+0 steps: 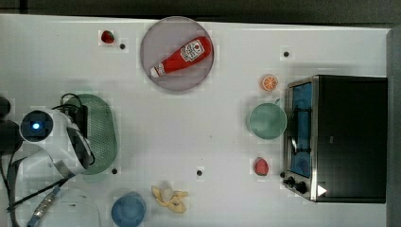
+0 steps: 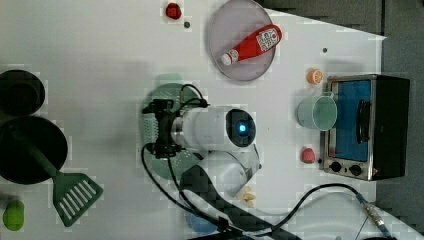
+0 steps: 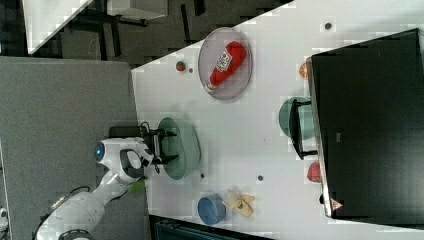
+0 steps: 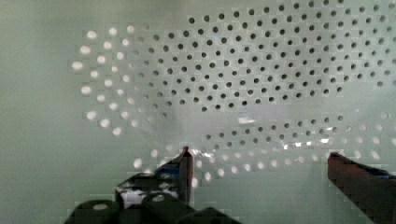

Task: Drag strainer right to left.

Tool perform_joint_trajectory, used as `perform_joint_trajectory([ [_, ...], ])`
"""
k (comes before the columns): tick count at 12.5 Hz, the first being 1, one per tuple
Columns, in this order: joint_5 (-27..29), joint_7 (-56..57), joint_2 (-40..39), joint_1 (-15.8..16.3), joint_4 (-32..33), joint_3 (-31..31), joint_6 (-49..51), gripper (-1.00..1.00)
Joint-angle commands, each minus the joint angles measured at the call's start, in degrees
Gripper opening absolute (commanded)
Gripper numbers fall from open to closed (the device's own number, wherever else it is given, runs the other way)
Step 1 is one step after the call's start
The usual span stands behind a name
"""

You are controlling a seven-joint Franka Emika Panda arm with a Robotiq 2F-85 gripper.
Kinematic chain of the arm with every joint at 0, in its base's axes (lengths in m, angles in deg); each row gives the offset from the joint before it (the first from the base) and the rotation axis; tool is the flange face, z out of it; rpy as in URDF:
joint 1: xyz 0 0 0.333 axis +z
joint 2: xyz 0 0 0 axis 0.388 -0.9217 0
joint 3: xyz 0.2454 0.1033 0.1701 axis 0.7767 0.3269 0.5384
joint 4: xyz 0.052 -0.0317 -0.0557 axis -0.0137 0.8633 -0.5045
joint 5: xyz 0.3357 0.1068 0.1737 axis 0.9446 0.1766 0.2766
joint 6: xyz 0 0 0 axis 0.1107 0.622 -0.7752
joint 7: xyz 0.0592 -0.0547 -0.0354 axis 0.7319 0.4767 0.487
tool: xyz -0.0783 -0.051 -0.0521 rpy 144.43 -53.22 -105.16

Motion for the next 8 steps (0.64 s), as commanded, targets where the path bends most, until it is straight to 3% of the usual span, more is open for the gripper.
perform_joint_trajectory([
  [1,0.8,-7.0,-0.6,2.4,-1.1,0.2,0.0,1.00],
  [4,-2.1,-3.8,1.2,2.8,-0.5,-0.7,2.8,1.00],
  [8,-5.0,11.5,12.4,2.2,0.0,-6.3,13.5,1.00],
])
